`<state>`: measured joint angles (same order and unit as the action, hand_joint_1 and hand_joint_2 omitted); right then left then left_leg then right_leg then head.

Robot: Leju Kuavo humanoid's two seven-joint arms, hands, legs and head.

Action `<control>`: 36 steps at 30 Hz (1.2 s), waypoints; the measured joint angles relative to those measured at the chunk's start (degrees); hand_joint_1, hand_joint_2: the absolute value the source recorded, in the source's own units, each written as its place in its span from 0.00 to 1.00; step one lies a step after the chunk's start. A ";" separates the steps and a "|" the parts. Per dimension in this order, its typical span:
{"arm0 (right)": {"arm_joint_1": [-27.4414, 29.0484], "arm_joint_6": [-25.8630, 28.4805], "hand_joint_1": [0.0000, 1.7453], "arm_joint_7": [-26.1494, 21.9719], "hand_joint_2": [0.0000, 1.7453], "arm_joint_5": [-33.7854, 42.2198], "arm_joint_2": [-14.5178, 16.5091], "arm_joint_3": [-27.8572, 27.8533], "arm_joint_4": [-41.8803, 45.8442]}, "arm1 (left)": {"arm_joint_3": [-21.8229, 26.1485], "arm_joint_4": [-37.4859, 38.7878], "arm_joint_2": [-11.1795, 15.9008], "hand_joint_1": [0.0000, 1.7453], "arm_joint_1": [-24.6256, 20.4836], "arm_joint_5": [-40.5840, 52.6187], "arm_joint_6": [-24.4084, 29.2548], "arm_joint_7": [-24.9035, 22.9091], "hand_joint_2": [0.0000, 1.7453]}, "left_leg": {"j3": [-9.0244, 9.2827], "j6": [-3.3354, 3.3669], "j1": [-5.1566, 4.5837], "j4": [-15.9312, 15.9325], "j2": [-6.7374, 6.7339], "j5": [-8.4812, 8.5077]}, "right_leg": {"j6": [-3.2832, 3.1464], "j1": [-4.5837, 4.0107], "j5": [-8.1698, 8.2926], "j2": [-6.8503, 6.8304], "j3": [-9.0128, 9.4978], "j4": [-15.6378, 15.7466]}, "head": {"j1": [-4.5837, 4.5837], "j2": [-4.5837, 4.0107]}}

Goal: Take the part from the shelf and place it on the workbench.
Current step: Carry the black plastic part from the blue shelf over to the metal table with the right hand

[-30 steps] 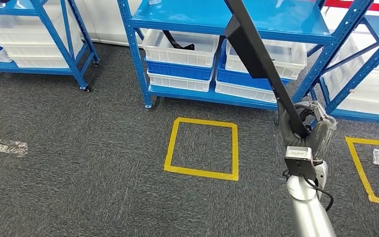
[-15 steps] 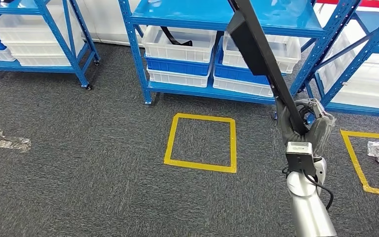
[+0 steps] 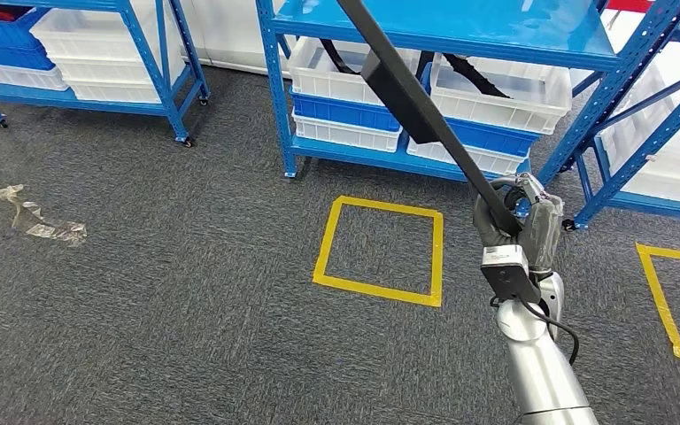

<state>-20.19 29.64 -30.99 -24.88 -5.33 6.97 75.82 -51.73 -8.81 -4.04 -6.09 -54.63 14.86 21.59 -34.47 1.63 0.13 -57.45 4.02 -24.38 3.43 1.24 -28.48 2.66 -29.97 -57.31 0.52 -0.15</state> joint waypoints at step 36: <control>-1.75 -2.75 1.00 1.18 1.00 -2.18 0.30 4.24 -2.82 | -0.13 0.04 -0.01 0.00 0.31 -0.79 -0.19 -0.37 1.00 | -4.30 -1.58 -0.04 -4.84 -1.31 -1.34 | -2.39 0.27 0.88 -2.05 -1.43 -0.83 | 0.48 0.00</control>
<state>-21.94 26.88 -29.81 -27.07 -5.04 11.21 73.00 -51.86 -8.76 -4.05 -5.79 -55.42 14.67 21.22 -38.77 0.05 0.09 -62.29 2.70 -25.72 1.04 1.50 -27.59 0.61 -31.41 -58.14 1.00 -0.15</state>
